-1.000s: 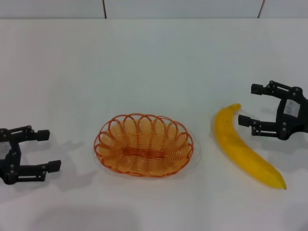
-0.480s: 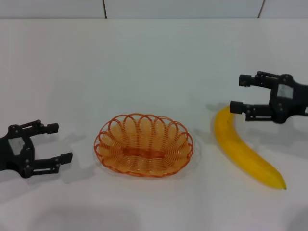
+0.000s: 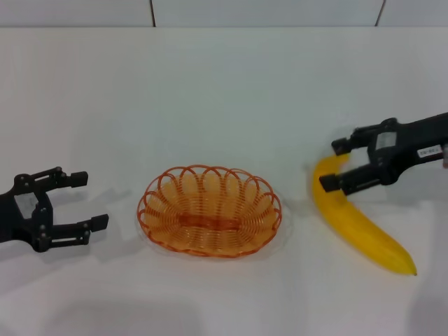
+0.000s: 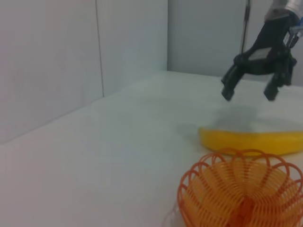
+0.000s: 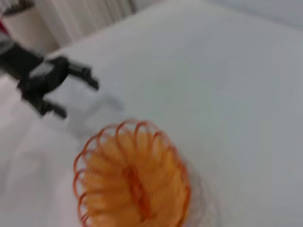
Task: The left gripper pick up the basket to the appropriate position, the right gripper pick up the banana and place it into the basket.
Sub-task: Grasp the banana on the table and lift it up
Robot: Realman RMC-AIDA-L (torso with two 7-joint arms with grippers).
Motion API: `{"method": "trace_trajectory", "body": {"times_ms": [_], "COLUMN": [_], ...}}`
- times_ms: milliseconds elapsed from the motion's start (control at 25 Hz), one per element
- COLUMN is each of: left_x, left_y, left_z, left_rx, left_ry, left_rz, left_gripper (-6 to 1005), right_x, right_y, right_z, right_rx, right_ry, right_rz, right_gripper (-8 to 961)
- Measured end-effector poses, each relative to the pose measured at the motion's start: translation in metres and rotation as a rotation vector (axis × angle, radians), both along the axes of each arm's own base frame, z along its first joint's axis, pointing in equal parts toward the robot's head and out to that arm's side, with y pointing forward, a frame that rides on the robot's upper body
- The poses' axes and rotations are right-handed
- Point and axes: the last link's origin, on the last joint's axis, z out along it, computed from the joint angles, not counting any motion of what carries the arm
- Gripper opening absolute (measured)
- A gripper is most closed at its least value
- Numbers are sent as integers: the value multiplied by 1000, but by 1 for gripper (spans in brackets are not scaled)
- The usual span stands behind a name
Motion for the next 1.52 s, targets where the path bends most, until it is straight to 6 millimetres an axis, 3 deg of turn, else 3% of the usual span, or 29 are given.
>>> {"method": "trace_trajectory", "body": {"times_ms": [200,520,1520], "left_x": [3,4,8], "left_y": [2,3,4], "left_z": [0,0,-5], "left_rx": [-2,-3,-10], "left_ry": [-6,-8,-18], "left_rz": [-11,-17,-25], "left_gripper": [865,865,865], "right_x": [-8,4,21], "right_y": [4,4,3], "right_z": [-1,-4,-31], "right_rx": [-51,-60,-84], "right_ry": [-82,-174,-223], "right_rz": [-7,-160,-322], "right_gripper": [891,890,890]}}
